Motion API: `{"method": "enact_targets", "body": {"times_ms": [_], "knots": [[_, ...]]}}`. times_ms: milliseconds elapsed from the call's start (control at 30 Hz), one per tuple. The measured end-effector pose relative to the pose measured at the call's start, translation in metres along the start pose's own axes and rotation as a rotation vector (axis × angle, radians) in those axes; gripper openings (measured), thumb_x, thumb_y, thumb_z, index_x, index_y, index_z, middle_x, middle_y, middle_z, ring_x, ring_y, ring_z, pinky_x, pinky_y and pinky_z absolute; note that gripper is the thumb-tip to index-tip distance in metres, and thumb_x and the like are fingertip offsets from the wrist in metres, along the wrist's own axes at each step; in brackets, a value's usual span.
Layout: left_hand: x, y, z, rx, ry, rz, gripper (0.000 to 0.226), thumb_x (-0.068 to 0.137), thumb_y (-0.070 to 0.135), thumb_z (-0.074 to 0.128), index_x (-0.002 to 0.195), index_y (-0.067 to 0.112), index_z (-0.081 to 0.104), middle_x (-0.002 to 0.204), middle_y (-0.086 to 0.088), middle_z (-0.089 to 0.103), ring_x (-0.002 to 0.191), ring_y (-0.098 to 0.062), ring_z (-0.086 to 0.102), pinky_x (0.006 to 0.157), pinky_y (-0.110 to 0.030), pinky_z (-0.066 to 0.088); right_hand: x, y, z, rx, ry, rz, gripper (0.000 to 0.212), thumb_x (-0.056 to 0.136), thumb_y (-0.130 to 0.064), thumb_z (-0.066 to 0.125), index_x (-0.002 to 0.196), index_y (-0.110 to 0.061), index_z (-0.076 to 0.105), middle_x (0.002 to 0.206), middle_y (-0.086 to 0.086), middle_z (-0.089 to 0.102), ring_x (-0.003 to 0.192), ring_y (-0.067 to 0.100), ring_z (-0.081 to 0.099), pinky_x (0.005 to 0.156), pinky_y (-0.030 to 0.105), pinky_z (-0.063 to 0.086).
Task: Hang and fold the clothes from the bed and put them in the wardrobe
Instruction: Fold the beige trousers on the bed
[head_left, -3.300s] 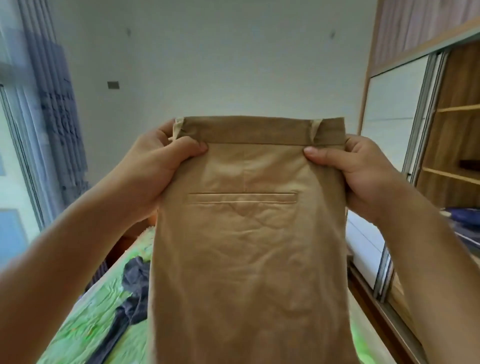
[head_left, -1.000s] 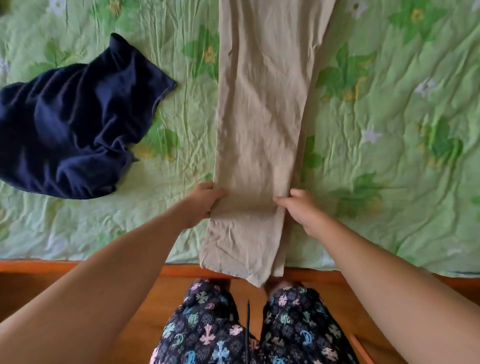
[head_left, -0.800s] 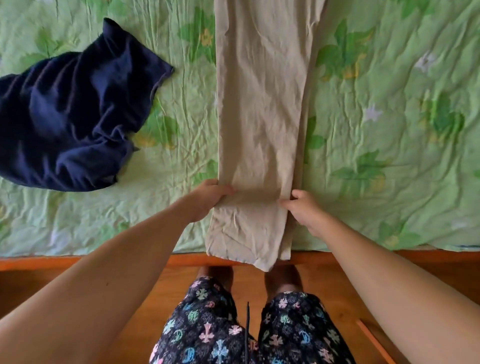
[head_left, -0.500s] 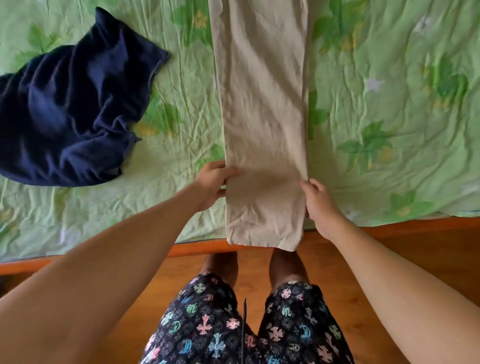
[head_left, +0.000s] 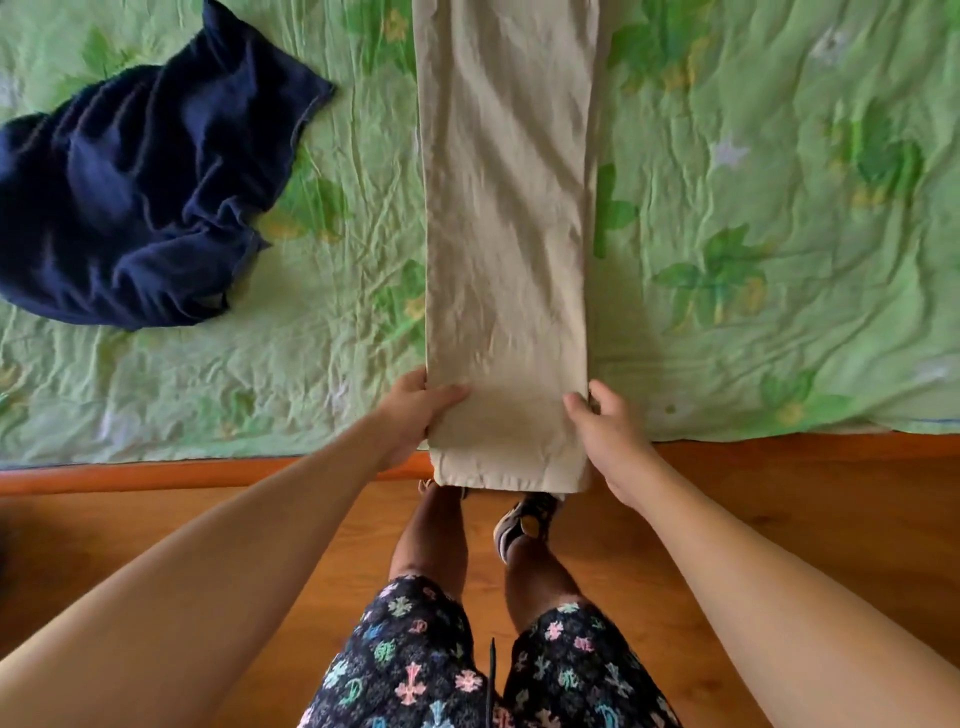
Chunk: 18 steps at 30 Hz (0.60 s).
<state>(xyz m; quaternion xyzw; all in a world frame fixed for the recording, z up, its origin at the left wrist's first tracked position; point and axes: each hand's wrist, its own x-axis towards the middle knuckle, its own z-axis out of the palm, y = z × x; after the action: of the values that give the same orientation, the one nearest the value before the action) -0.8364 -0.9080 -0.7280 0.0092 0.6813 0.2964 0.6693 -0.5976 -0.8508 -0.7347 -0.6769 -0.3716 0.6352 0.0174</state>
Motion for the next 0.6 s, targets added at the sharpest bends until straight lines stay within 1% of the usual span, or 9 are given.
{"method": "enact_targets", "body": {"times_ms": [67,133,167,233,267,333,400,500,600], "knots": [[-0.009,-0.014,0.003,-0.019,-0.043,-0.054,0.034,0.091,0.002,0.068,0.124,0.005,0.061,0.118,-0.017,0.072,0.106,-0.032,0.070,0.091,-0.048,0.058,-0.002,0.001,-0.006,-0.007,-0.081,0.054,0.060,0.097,-0.037,0.063,0.150,-0.026,0.039,0.142,-0.009,0.051,0.126,0.017,0.054,0.107,0.042,0.045],[-0.019,-0.031,0.004,0.021,-0.036,-0.075,0.031,0.092,0.000,0.065,0.122,0.009,0.062,0.115,-0.014,0.072,0.099,-0.028,0.071,0.081,-0.044,0.061,-0.002,0.008,-0.011,-0.071,-0.142,0.081,0.037,0.096,-0.028,0.066,0.130,-0.024,0.053,0.125,0.001,0.066,0.108,0.025,0.067,0.094,0.045,0.055],[-0.023,-0.039,0.003,0.046,-0.018,-0.068,0.031,0.093,0.001,0.065,0.122,0.009,0.061,0.114,-0.013,0.072,0.096,-0.027,0.070,0.082,-0.045,0.059,-0.005,0.012,-0.014,-0.105,-0.137,0.092,0.025,0.097,-0.027,0.064,0.120,-0.023,0.056,0.116,0.006,0.069,0.101,0.029,0.069,0.087,0.047,0.058],[-0.027,-0.053,0.001,0.070,0.041,-0.027,0.030,0.092,0.005,0.069,0.120,0.009,0.062,0.113,-0.013,0.072,0.096,-0.028,0.069,0.089,-0.052,0.055,-0.010,0.017,-0.016,-0.141,-0.107,0.089,0.007,0.100,-0.026,0.058,0.104,-0.021,0.059,0.106,0.008,0.069,0.095,0.030,0.069,0.083,0.050,0.060],[-0.029,-0.058,0.002,0.076,0.072,0.001,0.029,0.091,0.007,0.072,0.119,0.010,0.064,0.113,-0.012,0.073,0.098,-0.029,0.070,0.091,-0.053,0.056,-0.012,0.019,-0.016,-0.183,-0.085,0.060,0.007,0.102,-0.027,0.056,0.097,-0.022,0.059,0.103,0.007,0.068,0.094,0.027,0.067,0.082,0.046,0.059],[-0.028,-0.063,0.005,0.110,0.119,0.058,0.029,0.087,0.012,0.077,0.115,0.013,0.067,0.110,-0.009,0.075,0.101,-0.028,0.071,0.091,-0.051,0.058,-0.013,0.020,-0.016,-0.280,-0.044,-0.004,0.014,0.103,-0.027,0.053,0.090,-0.024,0.056,0.095,0.002,0.064,0.087,0.020,0.061,0.073,0.033,0.048],[-0.026,-0.062,0.011,0.119,0.143,0.077,0.031,0.085,0.020,0.078,0.114,0.014,0.069,0.108,-0.007,0.076,0.103,-0.028,0.071,0.092,-0.048,0.058,-0.012,0.022,-0.013,-0.298,-0.032,-0.005,0.016,0.104,-0.026,0.051,0.089,-0.019,0.054,0.091,0.002,0.061,0.080,0.018,0.056,0.066,0.032,0.041],[-0.023,-0.064,0.015,0.080,0.177,0.055,0.026,0.089,0.025,0.071,0.111,0.011,0.071,0.107,-0.011,0.075,0.101,-0.030,0.070,0.092,-0.048,0.057,-0.011,0.027,-0.012,-0.193,-0.027,0.039,0.018,0.102,-0.021,0.054,0.085,-0.014,0.053,0.087,0.005,0.060,0.079,0.021,0.055,0.067,0.034,0.040],[-0.022,-0.068,0.015,0.082,0.231,0.076,0.013,0.096,0.021,0.066,0.094,0.010,0.073,0.084,-0.005,0.072,0.075,-0.021,0.064,0.070,-0.038,0.055,-0.012,0.025,-0.023,-0.170,0.063,0.061,0.014,0.100,-0.017,0.056,0.087,-0.015,0.056,0.089,0.001,0.063,0.077,0.014,0.056,0.060,0.028,0.037]]}}
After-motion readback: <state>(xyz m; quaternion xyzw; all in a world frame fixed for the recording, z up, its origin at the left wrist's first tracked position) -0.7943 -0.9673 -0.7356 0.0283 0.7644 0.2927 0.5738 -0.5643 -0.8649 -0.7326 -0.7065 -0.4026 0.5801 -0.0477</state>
